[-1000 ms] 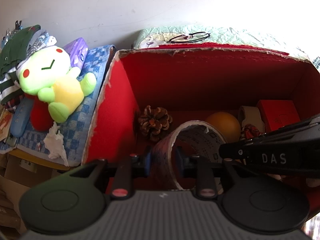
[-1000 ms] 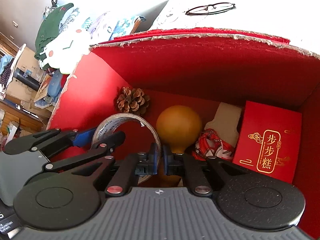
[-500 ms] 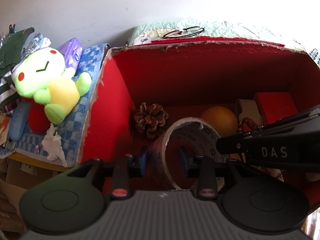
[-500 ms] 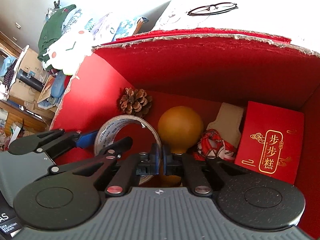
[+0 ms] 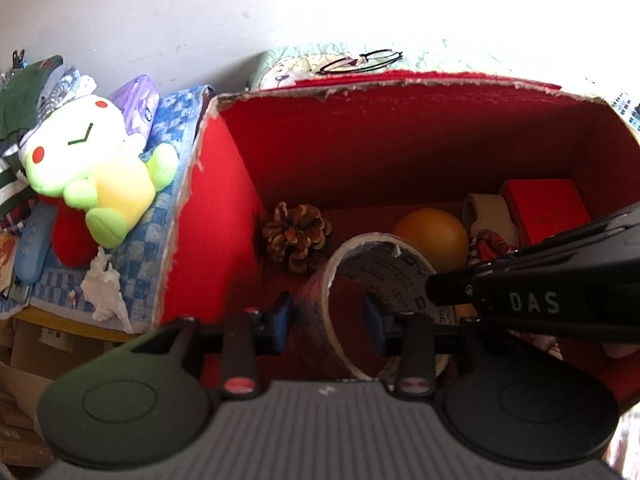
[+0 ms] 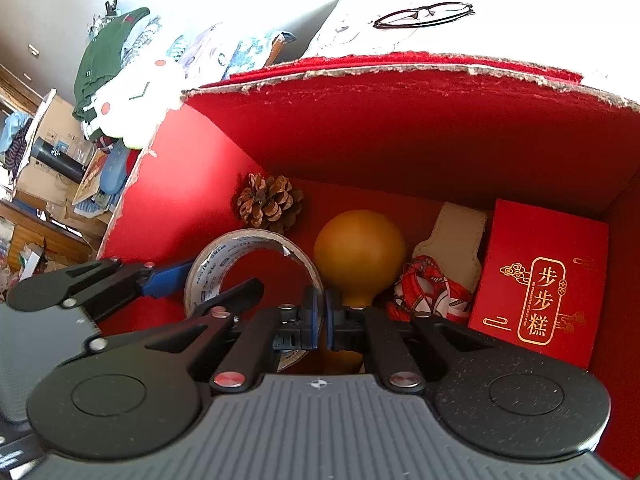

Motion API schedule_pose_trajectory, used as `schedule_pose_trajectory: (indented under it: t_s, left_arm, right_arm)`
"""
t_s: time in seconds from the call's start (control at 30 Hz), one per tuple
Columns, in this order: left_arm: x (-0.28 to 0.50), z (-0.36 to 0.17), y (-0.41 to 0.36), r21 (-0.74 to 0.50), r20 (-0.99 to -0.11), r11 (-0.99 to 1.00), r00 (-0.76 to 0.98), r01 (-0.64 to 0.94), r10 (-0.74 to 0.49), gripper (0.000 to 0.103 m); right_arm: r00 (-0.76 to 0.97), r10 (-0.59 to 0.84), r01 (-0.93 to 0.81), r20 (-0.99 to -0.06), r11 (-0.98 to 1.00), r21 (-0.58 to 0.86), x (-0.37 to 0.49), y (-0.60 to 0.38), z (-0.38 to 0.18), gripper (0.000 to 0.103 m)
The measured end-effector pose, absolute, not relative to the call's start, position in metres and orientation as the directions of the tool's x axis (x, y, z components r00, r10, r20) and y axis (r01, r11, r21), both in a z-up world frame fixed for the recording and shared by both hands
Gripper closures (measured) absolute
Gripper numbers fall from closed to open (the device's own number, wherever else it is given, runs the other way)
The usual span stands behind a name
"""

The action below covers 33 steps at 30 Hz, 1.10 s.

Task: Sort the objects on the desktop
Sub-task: 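Set the tape roll upright beside the pinecone, holding it with the right gripper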

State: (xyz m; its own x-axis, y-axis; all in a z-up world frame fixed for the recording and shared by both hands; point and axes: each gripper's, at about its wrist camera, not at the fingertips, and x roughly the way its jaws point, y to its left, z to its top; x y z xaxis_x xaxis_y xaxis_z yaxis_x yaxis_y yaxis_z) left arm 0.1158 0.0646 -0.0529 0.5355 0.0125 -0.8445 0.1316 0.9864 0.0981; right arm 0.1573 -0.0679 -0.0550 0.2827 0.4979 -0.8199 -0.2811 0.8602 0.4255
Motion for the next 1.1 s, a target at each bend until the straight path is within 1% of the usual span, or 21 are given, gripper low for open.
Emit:
schedule_pose_trajectory:
  t_s: [0.1,0.23,0.37,0.43,0.53,0.67,0.93,1.03,1.1]
  left_arm:
    - [0.107,-0.042,0.066,0.088,-0.822,0.984,0.569,0.154,-0.016,0.060]
    - [0.101,-0.032,0.067,0.093,-0.796,0.977,0.604,0.190,-0.042,0.060]
    - [0.103,-0.033,0.068,0.057,-0.805,0.975,0.587,0.216,-0.083,0.060]
    - [0.102,-0.033,0.068,0.042,-0.809,0.973,0.579,0.226,-0.100,0.060]
    - [0.101,-0.034,0.067,0.054,-0.810,0.969,0.578,0.239,-0.097,0.062]
    - [0.104,-0.038,0.070,0.034,-0.820,0.970,0.561,0.242,-0.112,0.062]
    - [0.110,-0.043,0.071,0.016,-0.827,0.974,0.550,0.224,-0.113,0.062]
    - [0.116,-0.047,0.069,0.016,-0.842,0.977,0.530,0.212,-0.102,0.059]
    - [0.118,-0.048,0.069,0.009,-0.843,0.980,0.528,0.200,-0.100,0.057]
  right_arm:
    - [0.263,0.529,-0.263,-0.807,0.844,0.467,0.161,-0.071,-0.058,0.098]
    - [0.249,0.541,-0.246,-0.803,0.838,0.487,0.164,-0.072,-0.059,0.098]
    - [0.247,0.531,-0.246,-0.810,0.843,0.477,0.163,-0.068,-0.057,0.096]
    - [0.242,0.546,-0.218,-0.802,0.836,0.504,0.164,-0.067,-0.059,0.094]
    - [0.219,0.575,-0.161,-0.788,0.818,0.552,0.166,-0.064,-0.065,0.093]
    - [0.214,0.591,-0.168,-0.778,0.807,0.567,0.165,-0.062,-0.063,0.090]
    - [0.255,0.638,-0.050,-0.727,0.759,0.649,0.163,-0.087,-0.068,0.091]
    - [0.273,0.654,-0.004,-0.705,0.734,0.679,0.163,-0.091,-0.071,0.091]
    - [0.280,0.648,0.016,-0.709,0.735,0.678,0.163,-0.091,-0.071,0.090]
